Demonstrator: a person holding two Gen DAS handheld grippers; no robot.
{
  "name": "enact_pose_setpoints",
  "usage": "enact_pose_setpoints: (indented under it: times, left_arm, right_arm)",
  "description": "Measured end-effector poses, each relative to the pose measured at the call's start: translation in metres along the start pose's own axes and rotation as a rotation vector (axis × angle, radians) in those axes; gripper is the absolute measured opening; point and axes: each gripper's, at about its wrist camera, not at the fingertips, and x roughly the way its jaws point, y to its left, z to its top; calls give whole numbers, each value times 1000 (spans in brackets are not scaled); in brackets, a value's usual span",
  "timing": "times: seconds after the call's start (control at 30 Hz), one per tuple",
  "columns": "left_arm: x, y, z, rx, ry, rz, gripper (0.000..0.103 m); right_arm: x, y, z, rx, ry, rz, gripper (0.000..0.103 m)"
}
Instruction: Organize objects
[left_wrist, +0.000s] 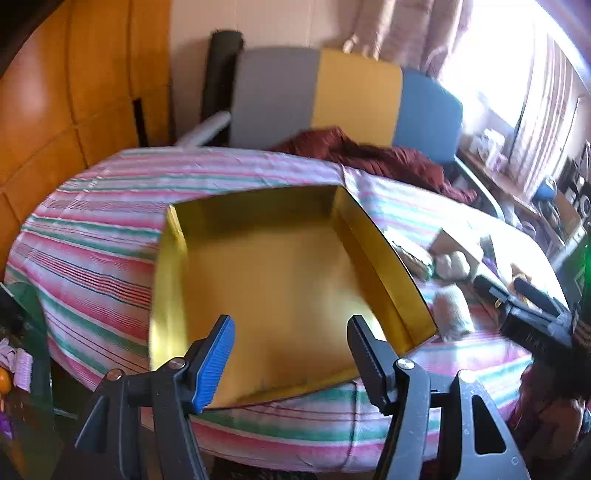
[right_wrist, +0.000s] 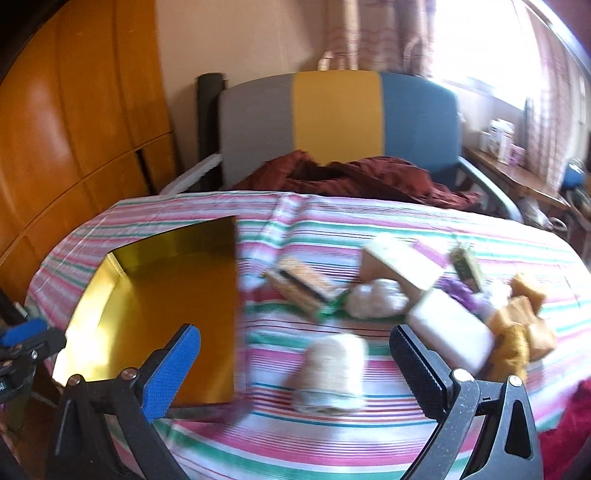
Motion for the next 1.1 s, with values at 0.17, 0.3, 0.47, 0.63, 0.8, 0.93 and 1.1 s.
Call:
enact_pose_setpoints:
  times: [0.17,0.3,0.47,0.63,0.8,0.93,1.1]
  left_arm:
    - [11,-37,9,117,13,-93,64]
    - [18,-66,22,184,46,-196,66]
    - [32,-118,34,303,94,-296,69]
    - [55,-167,35,421,171,-321,69]
    - [81,-194,33,499,227,-320,69]
    - [103,-209,32,556,268,-297,69]
    - [135,-222,21,617,331,-217,67]
  right_arm:
    - [-10,-50,2,62,2,-106,103]
    - [-19,-105,3,146,3,-182,103]
    - [-34,-165,8,270,-12,-239,103]
    - [-42,-217,12,349,-24,-245,103]
    - [-39,-255,7,432,-34,-222,103]
    - [-29,-269,-2,511,4,-185,103]
    - [-26,-271,-2,507,24,-156,103]
